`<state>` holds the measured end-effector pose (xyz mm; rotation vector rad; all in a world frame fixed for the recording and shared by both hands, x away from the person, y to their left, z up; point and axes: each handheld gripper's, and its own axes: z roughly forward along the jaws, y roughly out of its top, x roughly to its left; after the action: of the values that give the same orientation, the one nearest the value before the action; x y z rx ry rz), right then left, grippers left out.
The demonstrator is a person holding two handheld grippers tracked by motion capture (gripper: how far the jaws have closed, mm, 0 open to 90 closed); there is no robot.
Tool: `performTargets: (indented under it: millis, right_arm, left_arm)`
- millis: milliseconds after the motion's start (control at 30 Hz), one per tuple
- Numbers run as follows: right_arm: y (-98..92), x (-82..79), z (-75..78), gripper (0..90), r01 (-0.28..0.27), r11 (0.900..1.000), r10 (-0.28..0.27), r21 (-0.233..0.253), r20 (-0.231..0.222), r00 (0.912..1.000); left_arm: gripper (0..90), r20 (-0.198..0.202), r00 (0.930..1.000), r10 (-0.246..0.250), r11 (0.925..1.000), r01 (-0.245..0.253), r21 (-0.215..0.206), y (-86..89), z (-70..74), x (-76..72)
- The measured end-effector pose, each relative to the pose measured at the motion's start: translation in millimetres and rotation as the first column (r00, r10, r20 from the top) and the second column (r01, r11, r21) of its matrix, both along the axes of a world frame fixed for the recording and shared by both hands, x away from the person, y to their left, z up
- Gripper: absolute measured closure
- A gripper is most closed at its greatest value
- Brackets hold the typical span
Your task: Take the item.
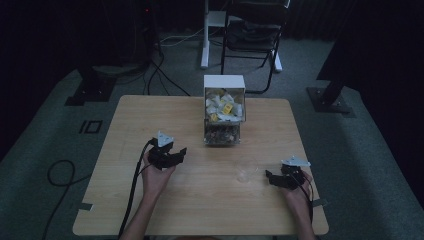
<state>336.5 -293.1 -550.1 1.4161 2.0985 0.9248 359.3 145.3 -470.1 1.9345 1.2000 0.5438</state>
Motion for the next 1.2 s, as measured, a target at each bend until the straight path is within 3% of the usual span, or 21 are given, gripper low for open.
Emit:
performTargets:
  millis: [600,1200]
  right_arm:
    - [-0.5,1.9,0.0,20.0,-0.008,1.0,0.008,0.001,0.0,1.0]
    - [0.9,4.0,0.1,20.0,-0.011,1.0,0.011,0.001,0.0,0.9999]
  left_arm:
    - [41.4,0.003,0.9979,-0.064,0.9976,0.064,0.026,-31.5,-1.3,0.3]
    - [41.0,0.034,0.9931,-0.112,0.9937,0.112,0.003,-54.8,4.5,0.9]
